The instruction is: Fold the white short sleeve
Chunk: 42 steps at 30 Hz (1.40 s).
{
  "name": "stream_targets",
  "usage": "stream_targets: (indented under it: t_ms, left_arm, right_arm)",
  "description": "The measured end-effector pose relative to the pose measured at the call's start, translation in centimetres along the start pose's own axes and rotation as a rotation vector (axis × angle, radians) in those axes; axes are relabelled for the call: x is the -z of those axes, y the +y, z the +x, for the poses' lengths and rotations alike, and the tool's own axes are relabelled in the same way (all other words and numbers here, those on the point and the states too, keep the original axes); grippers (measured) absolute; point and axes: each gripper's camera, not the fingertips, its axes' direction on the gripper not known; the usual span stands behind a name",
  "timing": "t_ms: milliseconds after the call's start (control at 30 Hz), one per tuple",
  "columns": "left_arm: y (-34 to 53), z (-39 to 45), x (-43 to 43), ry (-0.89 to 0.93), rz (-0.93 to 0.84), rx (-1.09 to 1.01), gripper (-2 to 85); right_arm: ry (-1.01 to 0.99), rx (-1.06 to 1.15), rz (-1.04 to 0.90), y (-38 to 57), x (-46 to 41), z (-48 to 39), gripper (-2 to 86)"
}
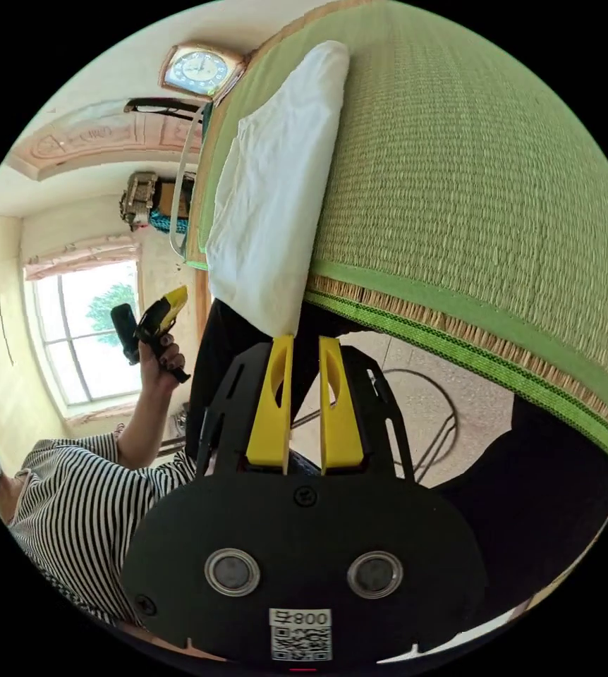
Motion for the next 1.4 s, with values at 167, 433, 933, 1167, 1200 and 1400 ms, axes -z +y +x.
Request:
stream_targets:
  t_ms: [167, 433, 933, 1167, 1200, 1400]
  left_arm:
    - [-0.5, 3.4, -5.1, 0.100, -0.166, -0.091, 6.6]
    - [-1.9, 6.7, -15.5, 0.160, -0.512, -0.121, 7.6]
    - [-1.6, 8.0, -19.1, 0.068, -0.493, -0.142, 0.4]
    - [-0.9, 7.3, -18.4, 0.106, -0.489, -0.145, 0.1]
    - [-0.7, 7.2, -18.3, 0.111, -0.490, -0.149, 0.1]
    - [0.2, 5.7, -14.9, 0.173, -0.425, -0.126, 0.2]
  right_arm:
    - [-0.238, -0.089, 0.077, 2.8, 3.0, 5.4, 7.6]
    - [-0.311, -0.135, 0.106, 5.2, 5.8, 9.7, 9.6]
    - [-0.456, -0.195, 0.128, 8.3, 5.5, 14.6, 11.1]
    - [-0.516, -0.204, 0.119, 9.7, 4.2, 15.2, 10.7]
    - [-0.520, -0.197, 0.109, 9.9, 4.0, 15.1, 9.8]
    - [-0.521, -0.170, 0.100, 10.8, 4.0, 14.3, 5.2]
